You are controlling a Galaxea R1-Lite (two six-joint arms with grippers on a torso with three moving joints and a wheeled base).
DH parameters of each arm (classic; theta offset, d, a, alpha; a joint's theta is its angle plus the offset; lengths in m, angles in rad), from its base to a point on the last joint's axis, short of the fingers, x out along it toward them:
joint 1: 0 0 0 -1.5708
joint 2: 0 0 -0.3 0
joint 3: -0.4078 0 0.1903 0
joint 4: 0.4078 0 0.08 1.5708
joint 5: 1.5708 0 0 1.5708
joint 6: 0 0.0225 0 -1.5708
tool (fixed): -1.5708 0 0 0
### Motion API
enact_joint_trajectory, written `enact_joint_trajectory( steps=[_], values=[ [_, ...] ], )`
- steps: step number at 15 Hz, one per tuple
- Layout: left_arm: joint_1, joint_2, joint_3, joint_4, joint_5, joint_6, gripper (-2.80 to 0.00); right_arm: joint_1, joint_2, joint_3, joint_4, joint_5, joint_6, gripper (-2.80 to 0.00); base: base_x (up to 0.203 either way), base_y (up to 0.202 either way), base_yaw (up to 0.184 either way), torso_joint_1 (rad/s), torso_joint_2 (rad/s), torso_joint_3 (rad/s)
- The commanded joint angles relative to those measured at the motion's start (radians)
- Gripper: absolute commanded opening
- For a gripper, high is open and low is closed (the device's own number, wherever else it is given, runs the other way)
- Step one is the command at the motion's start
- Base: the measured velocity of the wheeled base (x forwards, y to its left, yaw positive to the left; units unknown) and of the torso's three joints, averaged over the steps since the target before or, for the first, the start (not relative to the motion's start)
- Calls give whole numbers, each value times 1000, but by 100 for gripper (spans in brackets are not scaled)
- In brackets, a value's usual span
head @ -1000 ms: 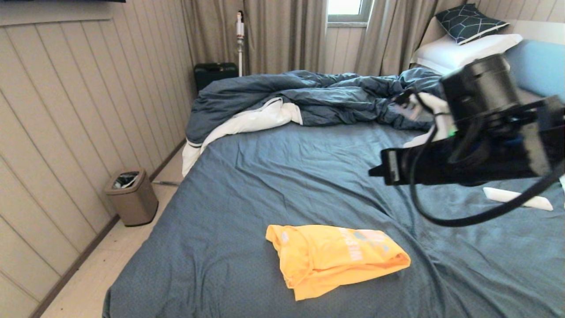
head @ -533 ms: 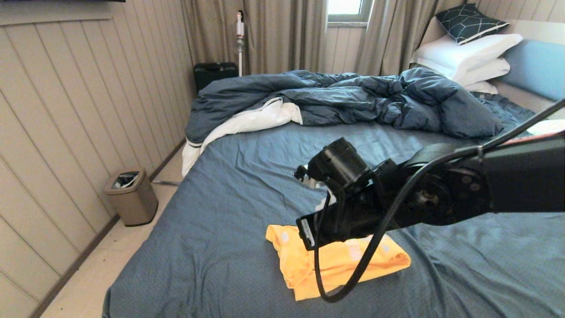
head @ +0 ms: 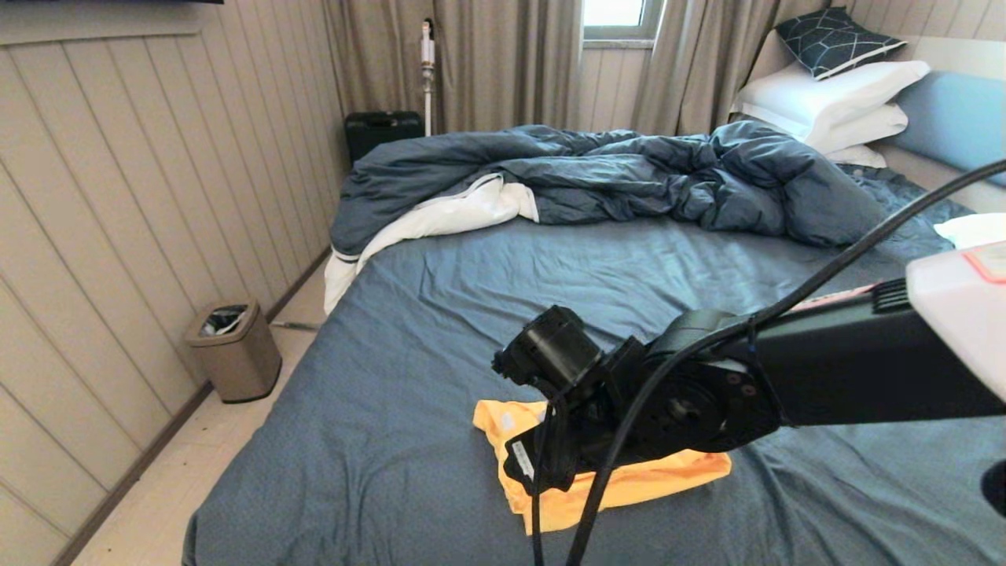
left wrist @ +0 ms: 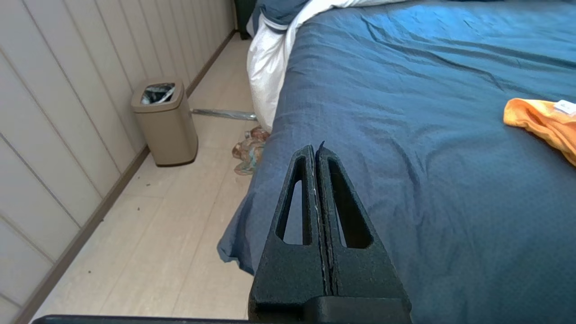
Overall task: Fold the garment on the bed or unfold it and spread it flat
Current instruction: Unford the yellow T-shirt
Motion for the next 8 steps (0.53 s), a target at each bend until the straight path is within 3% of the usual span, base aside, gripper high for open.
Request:
enact_joint_trajectory(
  steps=[1, 8],
  values=[
    [1, 2, 0, -1, 0, 0, -280, 2, 39, -8, 2, -36, -5, 0, 0, 0, 0, 0, 0, 0],
    [1, 2, 0, -1, 0, -1, -280, 13, 95, -44, -35, -75, -16, 0, 0, 0, 0, 0, 0, 0]
  ],
)
